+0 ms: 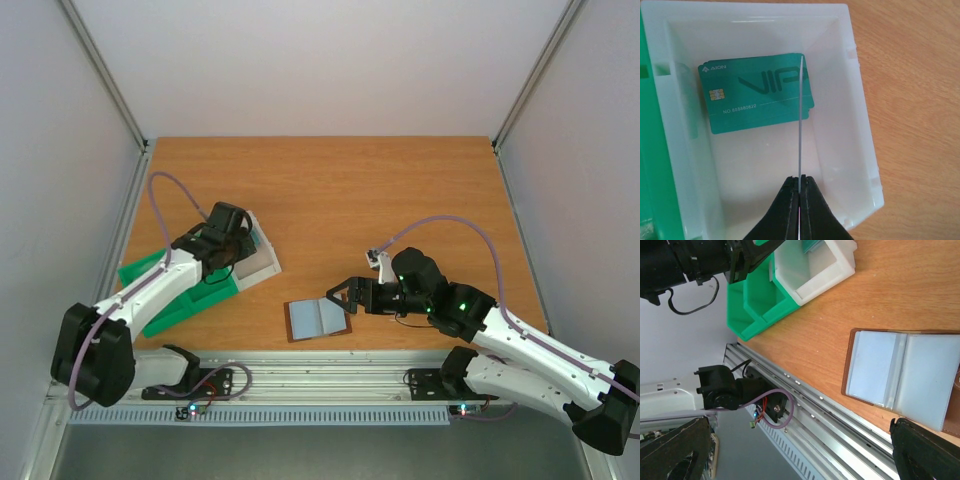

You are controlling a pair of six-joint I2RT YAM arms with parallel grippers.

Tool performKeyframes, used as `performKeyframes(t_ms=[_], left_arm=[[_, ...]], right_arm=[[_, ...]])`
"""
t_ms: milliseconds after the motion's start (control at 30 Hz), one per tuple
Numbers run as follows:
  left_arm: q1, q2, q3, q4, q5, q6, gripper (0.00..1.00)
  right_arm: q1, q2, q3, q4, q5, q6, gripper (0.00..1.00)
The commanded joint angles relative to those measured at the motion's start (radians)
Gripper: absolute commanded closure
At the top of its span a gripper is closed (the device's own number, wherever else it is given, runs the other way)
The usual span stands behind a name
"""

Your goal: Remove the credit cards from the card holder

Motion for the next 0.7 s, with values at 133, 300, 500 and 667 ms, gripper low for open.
performKeyframes(t_ms=[133,300,500,667], left_arm=[[0.005,0.072,0.045,0.092,-0.052,-0.025,1.00],[0.005,0.100,0.044,0.115,-0.064,-0.028,1.00],[0.005,0.136,0.055,0.111,-0.084,-0.027,1.00],[0.004,0.157,0.055,0.108,-0.079,-0.022,1.00]], right_arm=[[0.001,0.028,0.038,-0.023,-0.016,-0.035,0.02],[0.001,0.029,0.040,-0.035,-0.007,-0.041,0.01],[0.000,0.037,0.041,-0.046,0.002,-0.043,0.01],[0.001,0.050,0.040,-0.034,-0.001,-0.038,0.02]])
